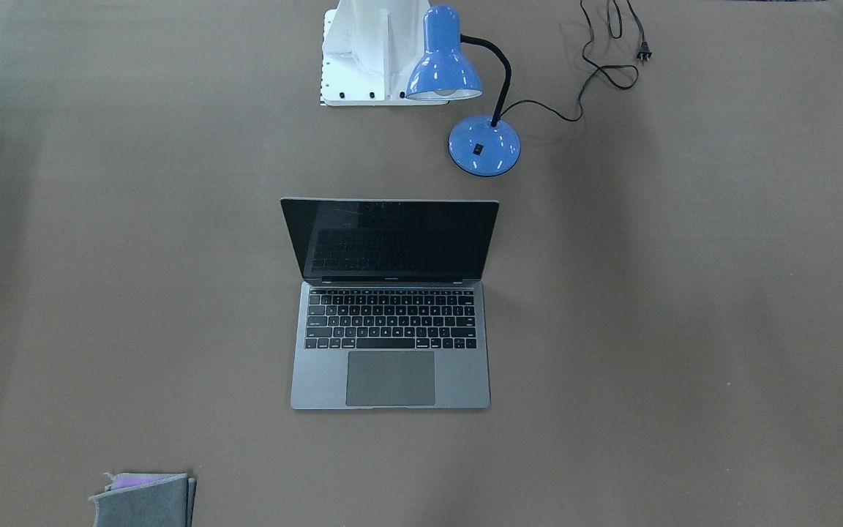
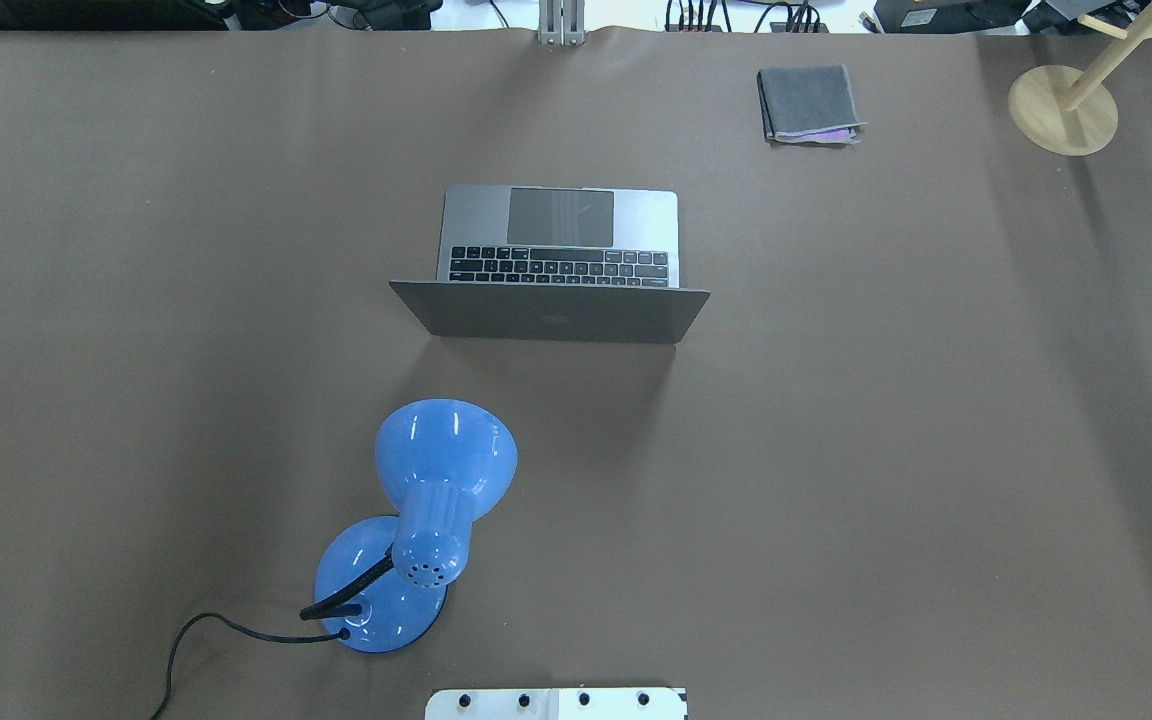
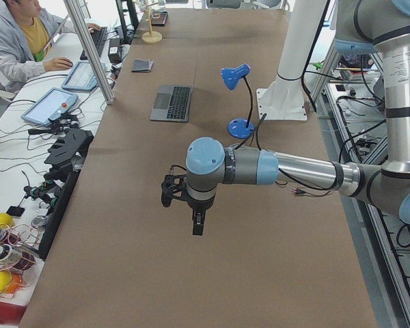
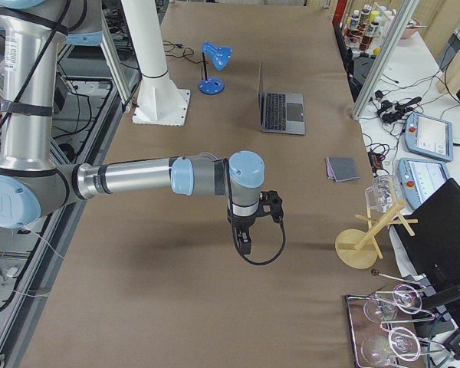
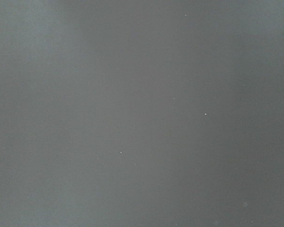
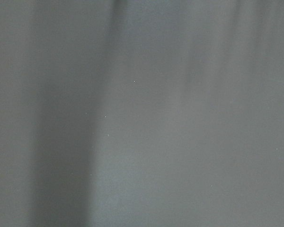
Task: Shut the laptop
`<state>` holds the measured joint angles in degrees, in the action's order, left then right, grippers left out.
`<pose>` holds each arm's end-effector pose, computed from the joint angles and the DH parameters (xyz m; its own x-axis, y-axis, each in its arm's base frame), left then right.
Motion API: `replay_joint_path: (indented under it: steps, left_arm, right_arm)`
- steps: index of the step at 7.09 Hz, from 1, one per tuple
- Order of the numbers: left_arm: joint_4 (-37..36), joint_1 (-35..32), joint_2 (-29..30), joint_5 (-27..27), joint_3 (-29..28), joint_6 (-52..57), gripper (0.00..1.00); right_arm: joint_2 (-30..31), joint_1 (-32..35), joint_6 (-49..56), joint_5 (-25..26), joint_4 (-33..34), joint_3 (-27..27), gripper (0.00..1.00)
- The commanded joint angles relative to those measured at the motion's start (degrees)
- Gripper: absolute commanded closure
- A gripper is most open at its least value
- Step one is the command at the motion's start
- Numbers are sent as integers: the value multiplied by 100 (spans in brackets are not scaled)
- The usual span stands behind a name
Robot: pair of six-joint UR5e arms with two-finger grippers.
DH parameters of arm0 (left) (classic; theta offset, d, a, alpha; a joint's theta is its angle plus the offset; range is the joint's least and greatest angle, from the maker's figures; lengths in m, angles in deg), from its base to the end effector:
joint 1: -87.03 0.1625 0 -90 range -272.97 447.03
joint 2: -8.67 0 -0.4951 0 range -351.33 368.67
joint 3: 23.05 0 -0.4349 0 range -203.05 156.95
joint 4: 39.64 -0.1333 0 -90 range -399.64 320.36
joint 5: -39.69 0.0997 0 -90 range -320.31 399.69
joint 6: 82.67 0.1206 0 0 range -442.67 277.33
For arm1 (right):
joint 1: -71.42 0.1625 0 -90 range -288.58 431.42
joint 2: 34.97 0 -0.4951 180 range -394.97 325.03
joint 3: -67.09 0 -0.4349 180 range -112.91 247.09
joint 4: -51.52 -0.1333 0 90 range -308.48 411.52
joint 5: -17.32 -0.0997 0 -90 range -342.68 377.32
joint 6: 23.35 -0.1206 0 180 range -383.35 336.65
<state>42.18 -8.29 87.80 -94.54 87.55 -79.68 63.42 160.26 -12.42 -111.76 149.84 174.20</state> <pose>-0.0895 -0.4308 0.6589 0.7191 0.0043 -0.6949 0.0553 0.9965 0.0634 0.0480 -0.4590 0.6793 0.7581 -0.2093 0.6176 0.1670 0.9778 0.1264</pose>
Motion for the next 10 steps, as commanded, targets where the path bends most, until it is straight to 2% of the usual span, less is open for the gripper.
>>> replay_joint_path:
  steps: [1, 3, 4, 5, 8, 9, 10]
  left_arm:
    - [-79, 49, -38, -24, 101, 9, 2]
    - [-9, 57, -151, -103, 6, 0, 2]
    - [0, 57, -205, -451, -29, -61, 2]
    - [9, 57, -196, -481, -21, -26, 2]
    - [62, 57, -214, -516, 40, -61, 2]
    - [53, 57, -223, -847, 58, -61, 2]
    - [88, 57, -197, -929, 41, -122, 2]
  right_arm:
    - [-13, -7, -3, 24, -6, -32, 0]
    - [-22, -7, -38, 23, -6, -41, 0]
    - [-13, -7, -38, 15, -6, -41, 0]
    - [-13, -7, -46, -3, -6, -32, 0]
    - [13, -16, -64, -511, -6, -49, 0]
    - [22, -16, -73, -565, -6, -41, 0]
    - [31, -16, -82, -626, -6, -41, 0]
